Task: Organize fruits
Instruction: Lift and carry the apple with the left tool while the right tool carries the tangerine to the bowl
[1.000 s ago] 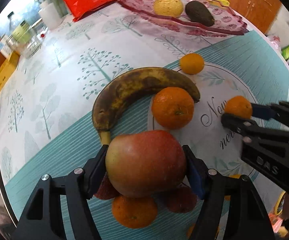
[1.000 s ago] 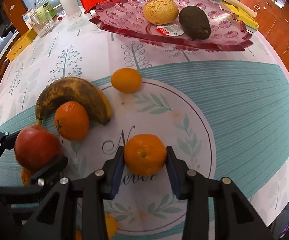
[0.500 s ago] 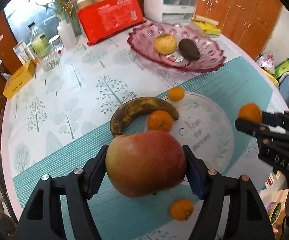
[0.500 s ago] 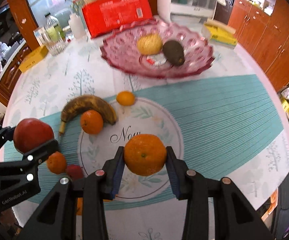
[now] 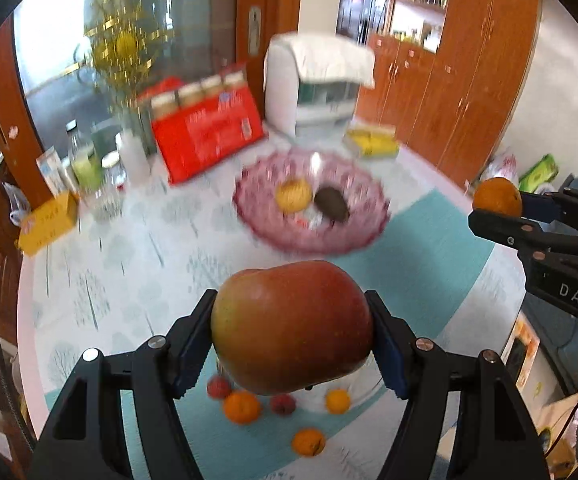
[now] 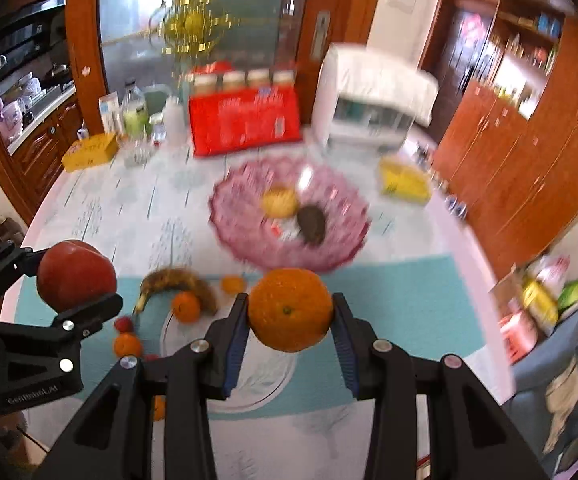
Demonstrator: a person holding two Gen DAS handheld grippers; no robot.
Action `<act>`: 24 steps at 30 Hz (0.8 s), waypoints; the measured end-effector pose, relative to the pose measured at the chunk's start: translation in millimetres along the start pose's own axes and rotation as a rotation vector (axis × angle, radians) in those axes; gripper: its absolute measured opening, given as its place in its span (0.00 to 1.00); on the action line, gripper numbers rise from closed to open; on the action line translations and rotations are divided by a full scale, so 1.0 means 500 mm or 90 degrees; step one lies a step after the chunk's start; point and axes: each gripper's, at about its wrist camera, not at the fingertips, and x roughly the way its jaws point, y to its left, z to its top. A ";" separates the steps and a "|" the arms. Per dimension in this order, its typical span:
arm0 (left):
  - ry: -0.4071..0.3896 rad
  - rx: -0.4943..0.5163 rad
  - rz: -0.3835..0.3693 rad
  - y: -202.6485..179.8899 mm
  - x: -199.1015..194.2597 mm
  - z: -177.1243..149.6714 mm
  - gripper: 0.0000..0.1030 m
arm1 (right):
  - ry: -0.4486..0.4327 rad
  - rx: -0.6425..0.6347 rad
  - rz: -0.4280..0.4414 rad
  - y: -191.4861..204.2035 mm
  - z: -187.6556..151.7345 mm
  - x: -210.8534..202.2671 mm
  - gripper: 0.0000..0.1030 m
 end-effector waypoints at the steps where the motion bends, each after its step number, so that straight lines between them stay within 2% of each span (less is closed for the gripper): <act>1: -0.012 -0.003 0.000 0.000 -0.011 0.017 0.67 | -0.006 -0.001 -0.003 -0.008 0.015 -0.009 0.39; 5: -0.050 -0.022 0.021 0.004 -0.039 0.086 0.67 | -0.034 -0.006 -0.032 -0.048 0.082 -0.044 0.39; 8: -0.053 -0.039 0.029 0.010 -0.037 0.128 0.67 | -0.054 -0.004 -0.038 -0.081 0.131 -0.058 0.39; 12: -0.056 -0.060 0.066 0.010 -0.011 0.180 0.67 | -0.073 -0.015 -0.032 -0.118 0.187 -0.043 0.39; 16: -0.041 -0.091 0.096 0.003 0.040 0.214 0.67 | -0.070 -0.043 0.006 -0.143 0.220 0.020 0.39; 20: -0.006 -0.116 0.135 -0.019 0.132 0.244 0.67 | -0.051 -0.065 0.057 -0.153 0.227 0.116 0.39; 24: 0.026 -0.138 0.155 -0.048 0.226 0.256 0.67 | -0.014 -0.098 0.111 -0.156 0.220 0.230 0.39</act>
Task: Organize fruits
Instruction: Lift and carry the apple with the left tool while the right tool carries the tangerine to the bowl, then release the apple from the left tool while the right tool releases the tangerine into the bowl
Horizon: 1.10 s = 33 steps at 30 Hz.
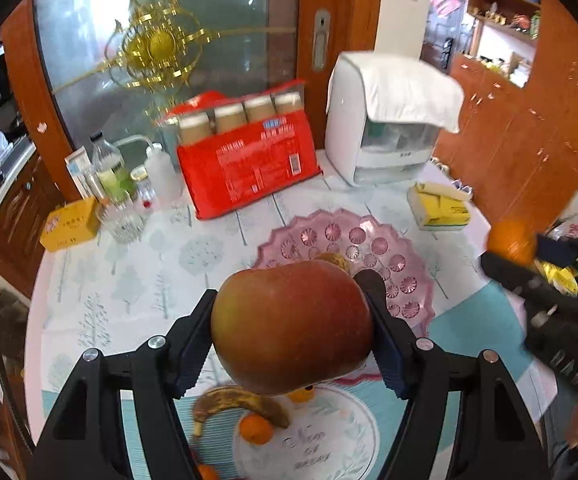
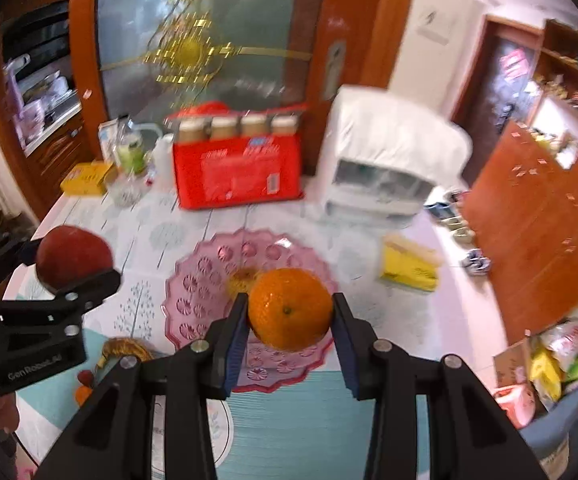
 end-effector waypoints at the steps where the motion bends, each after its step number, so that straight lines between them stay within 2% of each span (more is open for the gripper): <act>1: 0.006 -0.004 0.006 -0.010 0.018 -0.001 0.67 | 0.007 -0.008 0.009 0.000 -0.003 0.023 0.39; 5: 0.046 -0.032 0.034 -0.038 0.107 -0.017 0.67 | 0.048 -0.022 0.055 -0.015 -0.021 0.127 0.39; 11: 0.106 -0.053 0.078 -0.041 0.213 -0.055 0.68 | 0.097 -0.011 0.099 -0.036 -0.051 0.244 0.39; 16: 0.156 -0.079 0.090 -0.034 0.284 -0.078 0.68 | 0.142 -0.005 0.122 -0.046 -0.080 0.329 0.39; 19: 0.174 -0.071 0.093 -0.046 0.313 -0.083 0.68 | 0.163 -0.006 0.140 -0.044 -0.097 0.369 0.39; 25: 0.200 -0.039 0.101 -0.076 0.369 -0.091 0.68 | 0.172 -0.037 0.138 -0.027 -0.127 0.406 0.40; 30: 0.222 -0.025 0.114 -0.081 0.404 -0.096 0.68 | 0.176 -0.028 0.149 -0.027 -0.153 0.419 0.41; 33: 0.225 -0.010 0.116 -0.090 0.410 -0.095 0.68 | 0.146 -0.042 0.136 -0.022 -0.163 0.409 0.43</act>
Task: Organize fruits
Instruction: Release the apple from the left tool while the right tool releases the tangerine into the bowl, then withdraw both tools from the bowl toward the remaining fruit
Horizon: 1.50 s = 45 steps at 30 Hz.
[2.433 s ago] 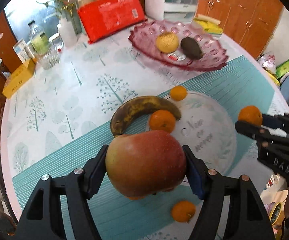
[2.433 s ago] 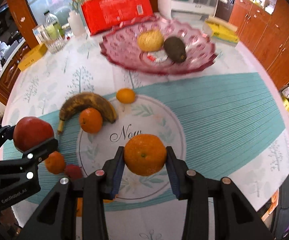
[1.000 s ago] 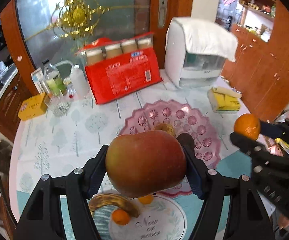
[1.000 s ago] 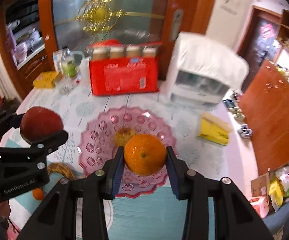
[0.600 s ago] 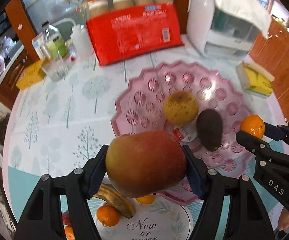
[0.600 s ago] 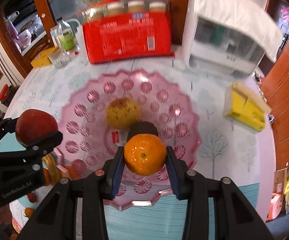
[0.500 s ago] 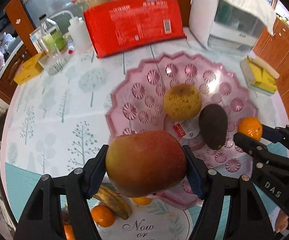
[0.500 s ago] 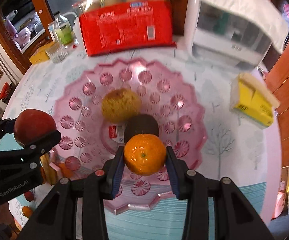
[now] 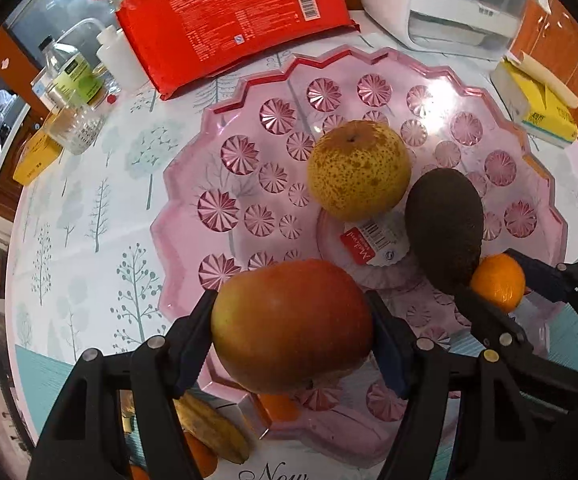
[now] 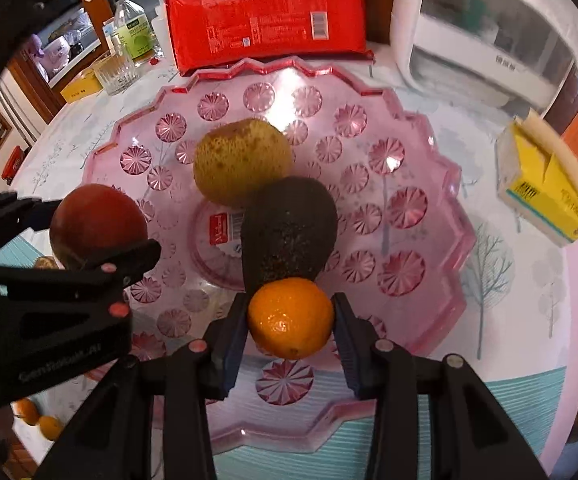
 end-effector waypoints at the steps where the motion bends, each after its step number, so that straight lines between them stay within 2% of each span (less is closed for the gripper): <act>1: -0.004 0.005 -0.006 -0.003 -0.002 -0.001 0.69 | -0.007 -0.005 0.001 0.002 -0.002 -0.002 0.47; 2: -0.008 0.008 -0.013 -0.005 -0.004 -0.002 0.73 | -0.014 -0.010 0.003 0.006 -0.006 -0.006 0.53; 5: -0.013 0.013 -0.022 -0.008 -0.013 -0.005 0.80 | -0.031 -0.020 -0.021 0.012 -0.013 -0.014 0.56; 8: -0.021 -0.002 -0.038 0.003 -0.031 -0.007 0.89 | -0.033 -0.008 0.003 0.005 -0.015 -0.017 0.62; 20: -0.057 -0.049 -0.047 0.057 -0.108 -0.055 0.90 | -0.073 0.058 0.027 0.003 -0.026 -0.084 0.64; 32: -0.204 -0.089 -0.054 0.093 -0.268 -0.159 0.89 | -0.096 0.119 0.062 0.025 -0.086 -0.174 0.64; 38: -0.222 -0.114 -0.062 0.125 -0.334 -0.207 0.90 | -0.113 0.114 0.073 0.059 -0.113 -0.230 0.64; 45: -0.227 -0.133 -0.061 0.170 -0.388 -0.265 0.90 | -0.125 0.094 0.062 0.108 -0.144 -0.279 0.64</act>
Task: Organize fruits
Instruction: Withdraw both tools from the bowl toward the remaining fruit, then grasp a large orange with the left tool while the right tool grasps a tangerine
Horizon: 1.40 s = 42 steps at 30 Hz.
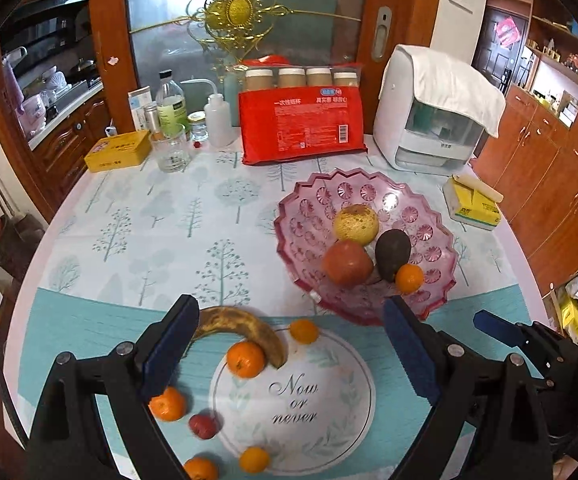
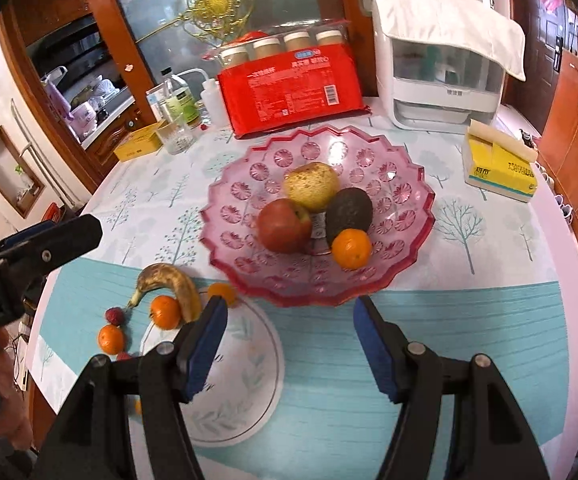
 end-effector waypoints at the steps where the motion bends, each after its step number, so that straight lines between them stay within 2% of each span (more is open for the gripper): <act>1: -0.004 0.003 0.001 0.005 -0.011 -0.004 0.90 | -0.001 -0.002 -0.002 0.007 -0.003 -0.006 0.64; 7: -0.031 0.003 -0.017 0.055 -0.077 -0.024 0.90 | -0.026 -0.002 -0.029 0.056 -0.022 -0.059 0.64; 13: -0.028 -0.002 -0.044 0.123 -0.119 -0.044 0.90 | -0.040 0.025 -0.046 0.110 -0.035 -0.093 0.64; 22: -0.006 0.006 -0.044 0.252 -0.134 -0.090 0.90 | -0.033 0.024 -0.082 0.233 -0.077 -0.100 0.64; 26: 0.009 0.008 -0.037 0.314 -0.122 -0.115 0.90 | -0.022 0.034 -0.099 0.277 -0.107 -0.085 0.64; 32: 0.057 0.024 -0.038 0.393 -0.078 -0.152 0.90 | -0.002 0.065 -0.115 0.310 -0.147 -0.051 0.64; 38: 0.099 0.045 -0.047 0.422 -0.017 -0.181 0.90 | 0.017 0.085 -0.132 0.340 -0.180 -0.015 0.64; 42: 0.127 0.069 -0.053 0.416 0.033 -0.199 0.90 | 0.035 0.095 -0.142 0.346 -0.202 0.016 0.64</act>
